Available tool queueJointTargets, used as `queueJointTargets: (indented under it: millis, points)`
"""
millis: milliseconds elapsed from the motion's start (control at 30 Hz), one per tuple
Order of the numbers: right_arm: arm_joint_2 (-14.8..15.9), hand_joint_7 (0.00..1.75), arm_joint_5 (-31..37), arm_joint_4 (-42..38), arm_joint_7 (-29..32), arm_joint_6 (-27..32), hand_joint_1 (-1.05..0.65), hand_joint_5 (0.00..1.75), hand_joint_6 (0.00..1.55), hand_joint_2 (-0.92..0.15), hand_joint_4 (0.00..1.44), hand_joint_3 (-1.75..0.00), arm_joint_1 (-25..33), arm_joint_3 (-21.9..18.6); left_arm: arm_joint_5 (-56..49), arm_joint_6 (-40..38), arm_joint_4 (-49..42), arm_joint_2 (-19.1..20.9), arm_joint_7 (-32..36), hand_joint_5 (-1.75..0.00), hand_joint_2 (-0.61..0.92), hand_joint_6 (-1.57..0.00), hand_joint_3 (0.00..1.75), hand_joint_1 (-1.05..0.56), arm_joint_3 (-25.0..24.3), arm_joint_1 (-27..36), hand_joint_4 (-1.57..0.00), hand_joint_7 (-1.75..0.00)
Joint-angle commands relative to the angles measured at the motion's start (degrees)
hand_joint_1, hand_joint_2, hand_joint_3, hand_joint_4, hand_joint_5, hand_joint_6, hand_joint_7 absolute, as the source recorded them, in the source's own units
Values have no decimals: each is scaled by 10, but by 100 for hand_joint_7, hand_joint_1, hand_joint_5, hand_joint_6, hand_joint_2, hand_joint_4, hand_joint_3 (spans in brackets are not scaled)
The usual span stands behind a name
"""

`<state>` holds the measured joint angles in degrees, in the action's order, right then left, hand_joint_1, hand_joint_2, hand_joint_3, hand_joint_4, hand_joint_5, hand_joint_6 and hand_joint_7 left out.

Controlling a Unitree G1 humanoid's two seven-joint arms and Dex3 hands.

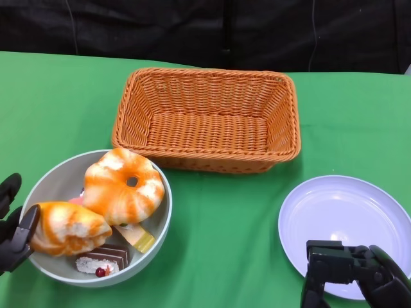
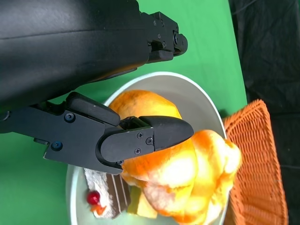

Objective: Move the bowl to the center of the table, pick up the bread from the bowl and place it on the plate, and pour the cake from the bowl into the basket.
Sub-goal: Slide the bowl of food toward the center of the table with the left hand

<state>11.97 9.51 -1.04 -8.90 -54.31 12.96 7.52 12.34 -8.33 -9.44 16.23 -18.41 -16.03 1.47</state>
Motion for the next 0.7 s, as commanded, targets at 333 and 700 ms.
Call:
queueJointTargets:
  millis: [333, 700]
  points:
    - [8, 153, -11, 5, -3, 1, -5, 172, 76, -14, 88, -175, 2, -5, 148, -133, -43, 36, -141, 0, 92, 0, 60, -74, -28, -43, 0, 0]
    - [7, 153, -6, 12, -2, 4, -5, 171, 76, -14, 88, -175, 6, -5, 153, -155, -18, 37, -166, 0, 92, 0, 62, -77, -8, -38, 0, 0]
